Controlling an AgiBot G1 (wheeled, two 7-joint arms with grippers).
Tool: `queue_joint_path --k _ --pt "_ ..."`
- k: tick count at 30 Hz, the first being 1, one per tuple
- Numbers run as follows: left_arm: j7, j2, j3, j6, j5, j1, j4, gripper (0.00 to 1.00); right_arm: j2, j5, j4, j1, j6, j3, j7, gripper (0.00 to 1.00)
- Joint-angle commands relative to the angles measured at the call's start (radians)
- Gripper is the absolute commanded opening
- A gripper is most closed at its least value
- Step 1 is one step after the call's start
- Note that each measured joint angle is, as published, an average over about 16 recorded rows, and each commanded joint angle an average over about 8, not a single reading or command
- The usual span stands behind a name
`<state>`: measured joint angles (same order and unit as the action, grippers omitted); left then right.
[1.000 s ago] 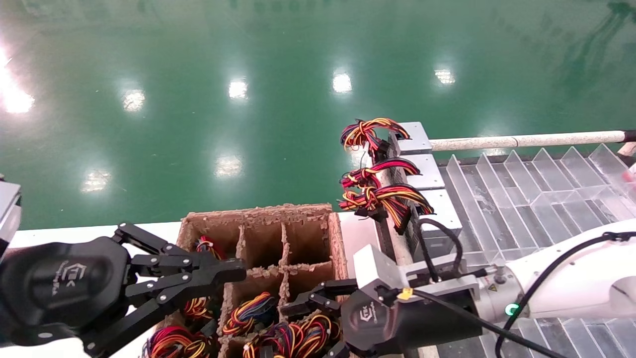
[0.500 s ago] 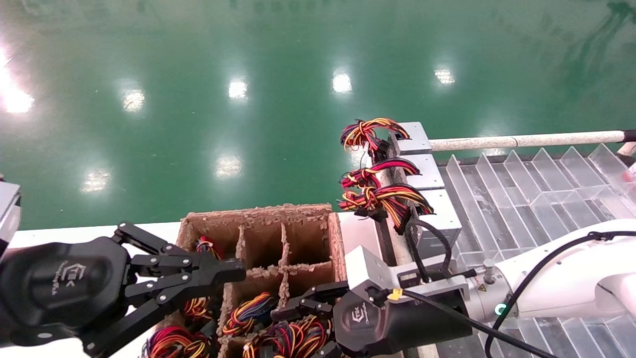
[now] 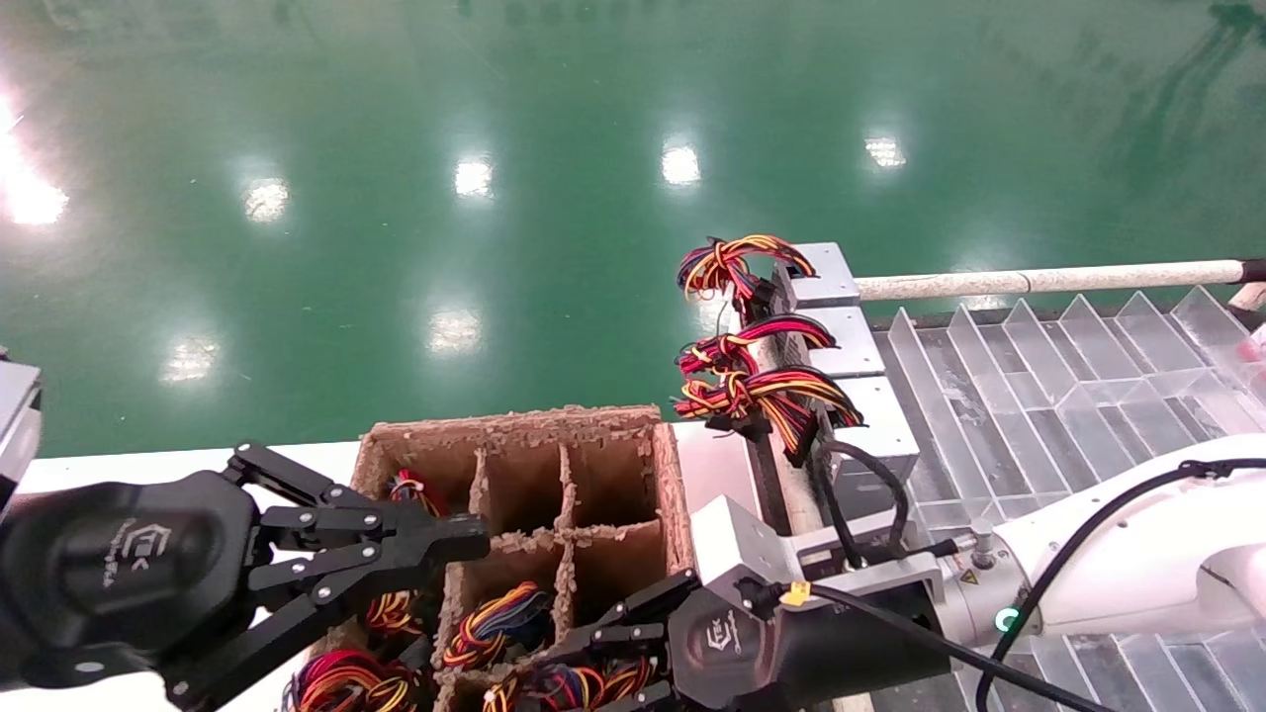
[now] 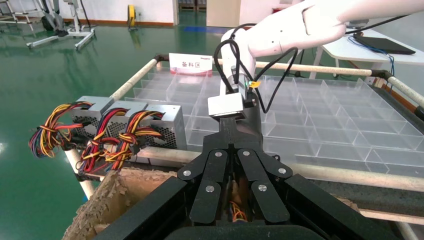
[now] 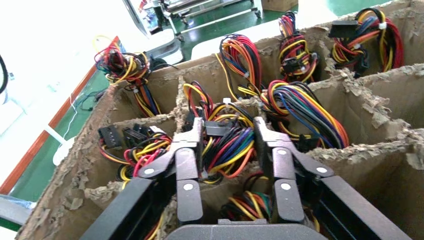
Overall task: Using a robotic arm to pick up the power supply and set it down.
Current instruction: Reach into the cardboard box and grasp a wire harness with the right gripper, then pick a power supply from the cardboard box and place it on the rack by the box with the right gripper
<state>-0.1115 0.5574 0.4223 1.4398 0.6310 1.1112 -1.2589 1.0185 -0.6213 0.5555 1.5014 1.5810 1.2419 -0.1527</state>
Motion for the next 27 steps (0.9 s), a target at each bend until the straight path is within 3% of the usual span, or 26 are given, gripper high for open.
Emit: queue_joint_path --k 1,11,27 --pt "0.0 0.0 0.0 0.0 0.0 0.0 0.0 0.0 -0.004 0.006 0.007 0.0 0.0 0.006 0.0 0.0" --pt "0.0 0.0 0.0 0.0 0.0 0.0 0.0 0.0 -0.024 0.05 0.025 0.0 0.001 0.029 -0.002 0.0" --pt "0.0 0.0 0.0 0.0 0.0 0.0 0.0 0.0 -0.08 0.24 0.105 0.033 0.002 0.012 0.068 0.0"
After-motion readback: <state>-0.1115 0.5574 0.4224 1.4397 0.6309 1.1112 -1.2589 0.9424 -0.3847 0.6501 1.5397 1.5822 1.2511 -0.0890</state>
